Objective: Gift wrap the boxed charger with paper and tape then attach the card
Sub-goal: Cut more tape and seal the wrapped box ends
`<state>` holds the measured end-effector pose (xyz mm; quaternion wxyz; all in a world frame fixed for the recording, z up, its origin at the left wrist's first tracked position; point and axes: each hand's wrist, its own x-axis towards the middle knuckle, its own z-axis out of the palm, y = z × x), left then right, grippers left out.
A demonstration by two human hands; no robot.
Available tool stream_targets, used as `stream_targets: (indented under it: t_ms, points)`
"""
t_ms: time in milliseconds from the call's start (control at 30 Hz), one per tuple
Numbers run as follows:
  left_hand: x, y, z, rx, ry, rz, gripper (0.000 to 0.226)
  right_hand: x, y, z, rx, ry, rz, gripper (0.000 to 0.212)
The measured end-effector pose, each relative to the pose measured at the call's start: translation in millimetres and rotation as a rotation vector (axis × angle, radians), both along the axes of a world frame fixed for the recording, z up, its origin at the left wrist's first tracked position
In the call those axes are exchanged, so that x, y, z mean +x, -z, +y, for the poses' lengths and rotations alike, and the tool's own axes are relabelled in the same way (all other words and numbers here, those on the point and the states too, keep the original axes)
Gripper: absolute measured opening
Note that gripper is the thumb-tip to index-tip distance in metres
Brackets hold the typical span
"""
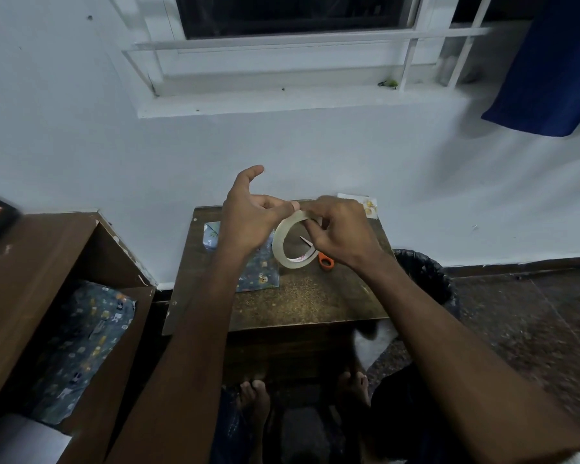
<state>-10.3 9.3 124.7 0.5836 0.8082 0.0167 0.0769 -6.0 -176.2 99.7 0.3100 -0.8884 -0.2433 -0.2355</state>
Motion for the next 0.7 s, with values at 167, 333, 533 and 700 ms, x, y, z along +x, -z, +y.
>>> stream_targets:
  t_ms: [167, 333, 533, 700]
  points:
    - [-1.5, -6.1, -2.4, 0.059, -0.063, 0.028, 0.102, -4.5, -2.6, 0.1, -0.015, 0.015, -0.138, 0.026]
    - [-5.3, -8.2, -7.4, 0.118, -0.13, 0.003, 0.102, -1.2, -9.8, -7.5, -0.062, 0.068, -0.201, 0.01]
    - [-4.2, -10.3, 0.2, -0.033, -0.117, -0.001, 0.085, 19.2, 9.2, -23.1, -0.138, 0.299, 0.213, 0.022]
    - [-1.7, -3.8, 4.2, -0.055, -0.082, -0.026, 0.08, 27.3, 31.8, -8.9, -0.412, 0.336, 0.377, 0.02]
